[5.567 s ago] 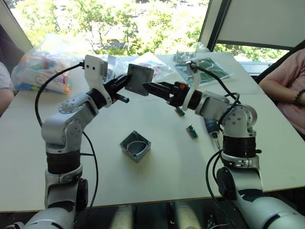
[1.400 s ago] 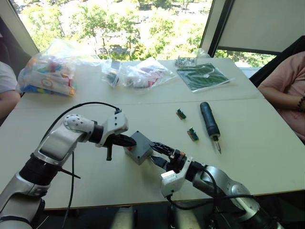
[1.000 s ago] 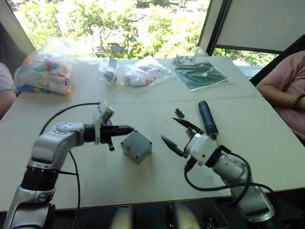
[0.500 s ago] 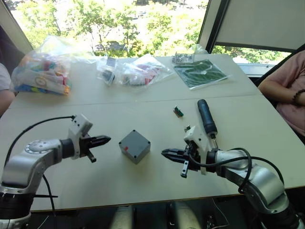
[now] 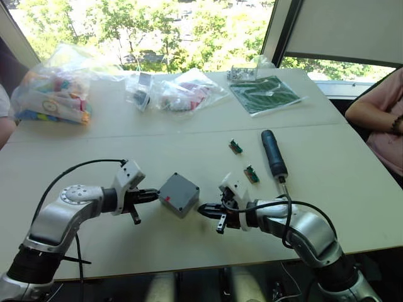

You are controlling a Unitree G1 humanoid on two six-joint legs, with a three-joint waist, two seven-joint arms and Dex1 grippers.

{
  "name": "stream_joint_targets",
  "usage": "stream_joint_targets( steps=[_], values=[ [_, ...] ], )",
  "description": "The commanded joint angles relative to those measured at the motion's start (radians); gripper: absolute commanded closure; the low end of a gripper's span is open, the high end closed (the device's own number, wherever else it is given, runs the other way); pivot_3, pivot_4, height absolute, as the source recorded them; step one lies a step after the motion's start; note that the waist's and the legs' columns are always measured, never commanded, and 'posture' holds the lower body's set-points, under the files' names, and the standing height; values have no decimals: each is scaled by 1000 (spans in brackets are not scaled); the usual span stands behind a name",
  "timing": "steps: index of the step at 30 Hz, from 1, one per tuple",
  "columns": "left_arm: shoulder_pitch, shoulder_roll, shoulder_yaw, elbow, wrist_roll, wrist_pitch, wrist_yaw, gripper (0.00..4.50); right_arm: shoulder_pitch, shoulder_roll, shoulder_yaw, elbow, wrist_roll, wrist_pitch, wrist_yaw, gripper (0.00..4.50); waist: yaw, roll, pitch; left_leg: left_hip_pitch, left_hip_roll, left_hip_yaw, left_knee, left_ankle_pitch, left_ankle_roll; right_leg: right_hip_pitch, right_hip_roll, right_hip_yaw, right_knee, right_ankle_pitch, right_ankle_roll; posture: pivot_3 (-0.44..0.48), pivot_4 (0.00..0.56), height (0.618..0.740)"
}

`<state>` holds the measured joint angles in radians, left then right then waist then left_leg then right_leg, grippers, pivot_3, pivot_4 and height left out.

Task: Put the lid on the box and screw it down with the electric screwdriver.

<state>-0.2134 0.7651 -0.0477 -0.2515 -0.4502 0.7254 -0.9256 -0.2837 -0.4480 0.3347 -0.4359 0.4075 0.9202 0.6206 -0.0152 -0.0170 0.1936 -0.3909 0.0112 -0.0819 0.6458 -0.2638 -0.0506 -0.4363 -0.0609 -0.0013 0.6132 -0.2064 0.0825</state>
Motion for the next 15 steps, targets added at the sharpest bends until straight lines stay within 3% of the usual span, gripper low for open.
stream_joint_targets(
  steps=[1,15],
  values=[
    [-51,-50,-49,-52,-14,-4,-3,4500,-43,28,-58,21,-36,-40,-62,4429,3,0,0,0,0,0,0,0,0,0,0,0,0,0,0,0,150,740],
    [-105,-147,-81,0,30,-18,49,4500,-93,12,-104,91,-67,-63,-51,4429,-1,0,0,0,0,-1,1,0,0,1,2,0,1,0,0,0,150,740]
  ],
)
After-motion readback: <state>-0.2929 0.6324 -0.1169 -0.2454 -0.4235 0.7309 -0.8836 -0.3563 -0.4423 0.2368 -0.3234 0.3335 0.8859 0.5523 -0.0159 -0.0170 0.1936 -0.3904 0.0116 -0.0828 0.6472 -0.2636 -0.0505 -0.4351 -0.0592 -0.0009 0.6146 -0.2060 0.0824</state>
